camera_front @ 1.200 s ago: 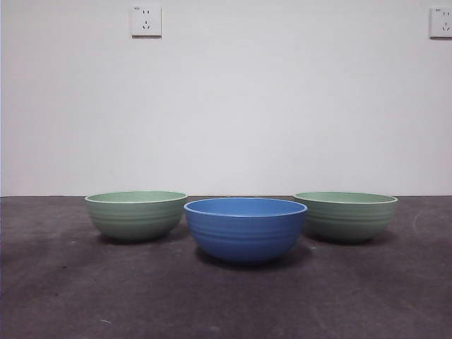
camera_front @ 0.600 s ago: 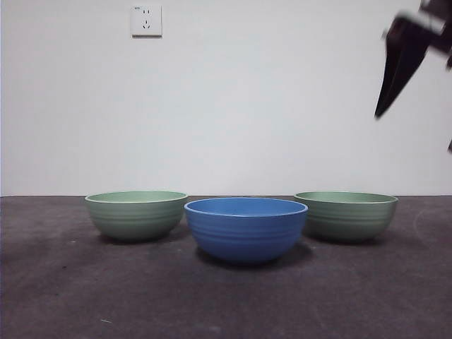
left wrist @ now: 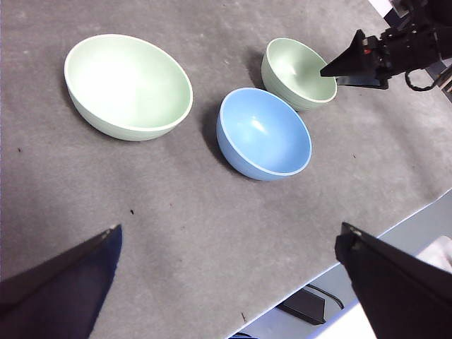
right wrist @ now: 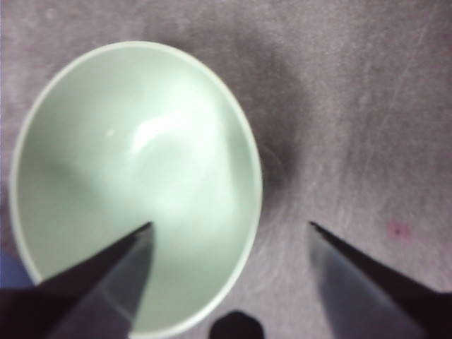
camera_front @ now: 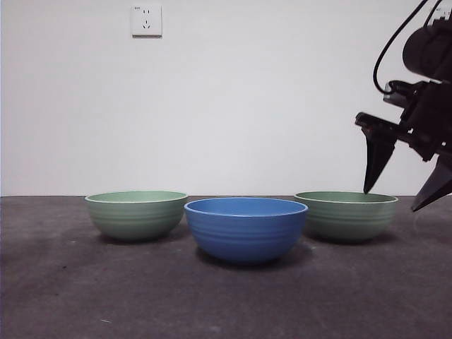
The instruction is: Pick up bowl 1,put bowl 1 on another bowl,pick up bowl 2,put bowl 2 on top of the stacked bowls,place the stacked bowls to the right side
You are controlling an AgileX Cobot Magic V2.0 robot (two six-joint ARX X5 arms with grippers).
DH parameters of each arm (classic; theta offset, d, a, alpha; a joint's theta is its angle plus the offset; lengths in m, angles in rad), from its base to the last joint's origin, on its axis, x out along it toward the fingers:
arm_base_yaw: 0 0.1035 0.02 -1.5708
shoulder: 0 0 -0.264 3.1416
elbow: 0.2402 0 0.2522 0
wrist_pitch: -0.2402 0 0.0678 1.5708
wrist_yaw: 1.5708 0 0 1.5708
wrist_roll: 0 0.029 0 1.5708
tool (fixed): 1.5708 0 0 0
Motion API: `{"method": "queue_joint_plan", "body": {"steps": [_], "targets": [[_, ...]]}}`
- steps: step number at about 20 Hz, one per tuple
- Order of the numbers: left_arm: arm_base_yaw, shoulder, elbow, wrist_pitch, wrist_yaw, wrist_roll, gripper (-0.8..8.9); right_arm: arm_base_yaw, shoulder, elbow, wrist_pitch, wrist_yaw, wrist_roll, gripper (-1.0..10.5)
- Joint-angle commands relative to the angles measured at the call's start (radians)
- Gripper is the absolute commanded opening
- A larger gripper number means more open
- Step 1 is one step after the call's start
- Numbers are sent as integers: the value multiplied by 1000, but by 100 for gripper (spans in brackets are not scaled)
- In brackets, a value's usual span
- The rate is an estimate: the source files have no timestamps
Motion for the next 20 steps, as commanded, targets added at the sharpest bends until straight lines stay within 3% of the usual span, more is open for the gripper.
{"method": "queue_joint_plan", "body": {"steps": [1, 3, 6, 8, 16, 20], "targets": [[0, 0, 3, -9, 2, -2, 596, 2, 28, 2, 18, 5, 18, 302], [0, 0, 3, -12, 2, -2, 596, 2, 34, 2, 34, 4, 18, 144], [0, 0, 3, -12, 2, -2, 596, 3, 34, 2, 51, 4, 21, 88], [0, 0, 3, -12, 2, -1, 596, 3, 34, 2, 51, 5, 19, -20], [0, 0, 3, -12, 2, -1, 596, 3, 15, 3, 66, -2, 19, -12], [0, 0, 3, -12, 2, 3, 596, 38, -107, 3, 54, -6, 19, -13]]}}
